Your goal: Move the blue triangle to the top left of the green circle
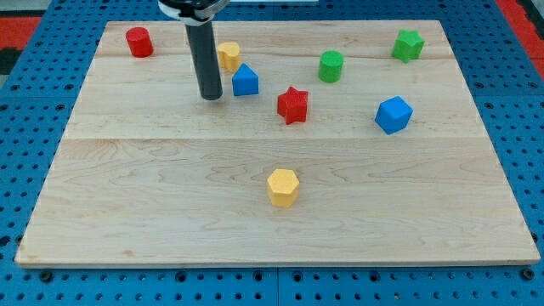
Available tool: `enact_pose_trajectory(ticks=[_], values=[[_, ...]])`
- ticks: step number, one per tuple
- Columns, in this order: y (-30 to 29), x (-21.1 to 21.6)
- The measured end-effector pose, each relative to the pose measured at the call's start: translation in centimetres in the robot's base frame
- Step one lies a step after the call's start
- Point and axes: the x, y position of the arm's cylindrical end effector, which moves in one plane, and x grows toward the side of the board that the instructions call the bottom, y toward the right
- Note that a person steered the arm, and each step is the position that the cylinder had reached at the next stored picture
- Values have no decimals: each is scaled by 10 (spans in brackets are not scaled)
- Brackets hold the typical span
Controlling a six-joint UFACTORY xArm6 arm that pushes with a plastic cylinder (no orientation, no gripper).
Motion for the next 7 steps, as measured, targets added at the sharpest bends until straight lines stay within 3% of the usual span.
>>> enact_pose_trajectory(ticks=[1,5,7], values=[[53,-18],[107,-10],[89,-25]])
